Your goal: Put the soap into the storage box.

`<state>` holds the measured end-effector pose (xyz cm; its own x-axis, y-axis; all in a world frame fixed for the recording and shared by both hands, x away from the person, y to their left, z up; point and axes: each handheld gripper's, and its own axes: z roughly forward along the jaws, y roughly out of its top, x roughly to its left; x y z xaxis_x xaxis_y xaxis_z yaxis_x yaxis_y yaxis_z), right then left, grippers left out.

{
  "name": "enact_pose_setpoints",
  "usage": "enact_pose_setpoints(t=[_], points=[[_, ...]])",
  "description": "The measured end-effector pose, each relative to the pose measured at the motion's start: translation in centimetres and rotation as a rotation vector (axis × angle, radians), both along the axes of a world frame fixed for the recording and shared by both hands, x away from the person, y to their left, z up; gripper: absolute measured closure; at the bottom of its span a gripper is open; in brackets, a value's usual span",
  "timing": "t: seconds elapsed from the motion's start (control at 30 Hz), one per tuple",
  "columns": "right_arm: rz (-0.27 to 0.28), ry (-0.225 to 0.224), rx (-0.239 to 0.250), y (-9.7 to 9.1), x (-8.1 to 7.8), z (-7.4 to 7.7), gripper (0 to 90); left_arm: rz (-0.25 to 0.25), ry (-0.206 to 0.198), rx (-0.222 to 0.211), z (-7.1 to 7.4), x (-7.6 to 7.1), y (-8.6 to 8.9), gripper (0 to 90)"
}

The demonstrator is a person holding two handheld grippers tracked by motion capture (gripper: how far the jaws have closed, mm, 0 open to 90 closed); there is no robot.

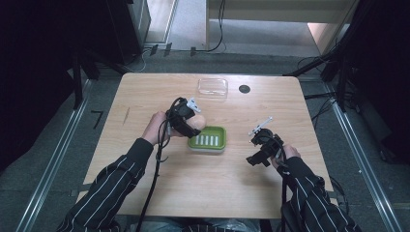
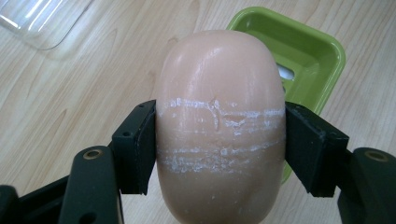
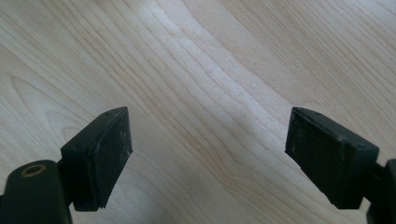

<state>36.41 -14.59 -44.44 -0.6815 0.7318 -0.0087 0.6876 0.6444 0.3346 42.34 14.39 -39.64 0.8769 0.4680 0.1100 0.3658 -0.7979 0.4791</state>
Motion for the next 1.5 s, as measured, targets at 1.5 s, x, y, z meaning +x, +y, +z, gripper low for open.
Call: enact_pose_setpoints(t=[1.5], points=[[-0.003, 0.006, 0.003, -0.1, -0.1, 0.0, 15.4, -0.108, 0.009, -0.001, -2.3, -0.2, -2.5, 33.5]])
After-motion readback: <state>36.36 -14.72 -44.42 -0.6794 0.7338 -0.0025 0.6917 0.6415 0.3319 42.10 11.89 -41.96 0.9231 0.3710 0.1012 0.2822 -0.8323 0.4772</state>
